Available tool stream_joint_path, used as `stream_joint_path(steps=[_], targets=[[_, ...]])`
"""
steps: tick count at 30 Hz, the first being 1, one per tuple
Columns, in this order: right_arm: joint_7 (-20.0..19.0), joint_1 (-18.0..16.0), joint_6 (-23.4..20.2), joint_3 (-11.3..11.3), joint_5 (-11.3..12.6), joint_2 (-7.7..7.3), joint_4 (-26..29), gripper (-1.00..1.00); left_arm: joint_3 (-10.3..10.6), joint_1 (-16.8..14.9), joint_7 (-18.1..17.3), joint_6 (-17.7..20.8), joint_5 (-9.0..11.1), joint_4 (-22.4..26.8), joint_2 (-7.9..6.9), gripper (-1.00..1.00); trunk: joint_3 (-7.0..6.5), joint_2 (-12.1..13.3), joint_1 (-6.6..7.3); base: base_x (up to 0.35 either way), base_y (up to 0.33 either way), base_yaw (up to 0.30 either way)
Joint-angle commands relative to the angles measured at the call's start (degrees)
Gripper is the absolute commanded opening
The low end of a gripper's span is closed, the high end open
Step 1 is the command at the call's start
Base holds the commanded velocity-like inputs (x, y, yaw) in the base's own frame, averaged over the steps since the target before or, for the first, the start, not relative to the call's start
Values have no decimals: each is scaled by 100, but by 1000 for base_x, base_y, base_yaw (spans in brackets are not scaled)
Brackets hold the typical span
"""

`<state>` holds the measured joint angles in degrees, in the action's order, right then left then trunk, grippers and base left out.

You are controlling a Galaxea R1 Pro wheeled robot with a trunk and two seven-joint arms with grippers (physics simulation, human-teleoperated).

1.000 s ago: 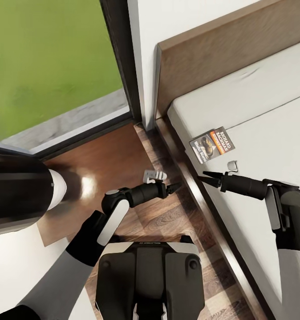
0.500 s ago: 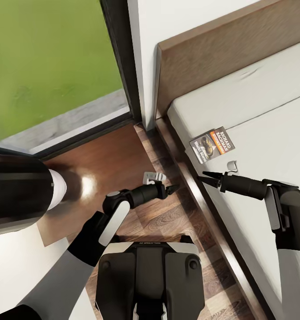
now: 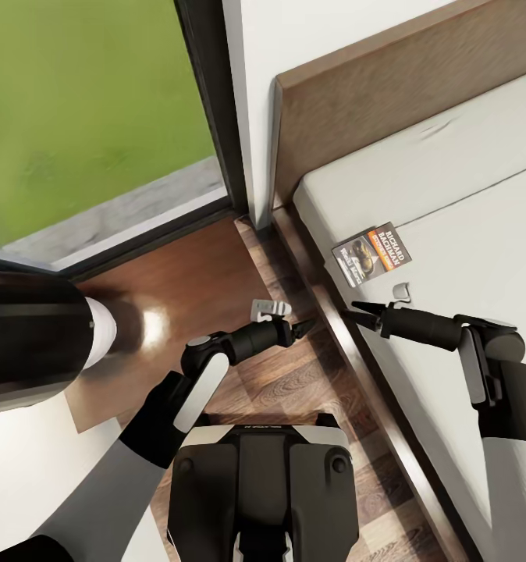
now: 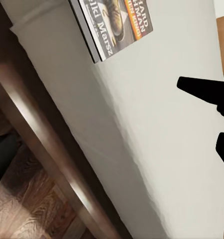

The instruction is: In the bedroom, move the book from the bed onto either nightstand, and place the two sandals side by side next to the bed.

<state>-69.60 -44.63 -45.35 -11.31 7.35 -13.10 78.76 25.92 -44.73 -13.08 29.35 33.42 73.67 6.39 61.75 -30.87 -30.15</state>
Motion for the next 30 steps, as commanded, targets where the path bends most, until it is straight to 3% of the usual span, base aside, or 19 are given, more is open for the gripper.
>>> stream_joint_path(steps=[1,13,26,30], targets=[[-2,-2,-36,1,21,-1,-1,100,-6,-1,-2,36,33,4,2,100,4,-7,-3,0,0,-82],[8,-2,-35,3,21,0,-1,100,-8,-1,5,27,40,-1,-5,100,4,-7,-3,0,0,-213],[52,-2,-35,7,21,0,-7,100,-54,-1,6,14,63,-185,9,100,4,-7,-3,0,0,-15],[151,-2,-35,13,29,15,-15,100,-113,-1,7,-153,169,-263,11,100,4,-7,-3,0,0,0]])
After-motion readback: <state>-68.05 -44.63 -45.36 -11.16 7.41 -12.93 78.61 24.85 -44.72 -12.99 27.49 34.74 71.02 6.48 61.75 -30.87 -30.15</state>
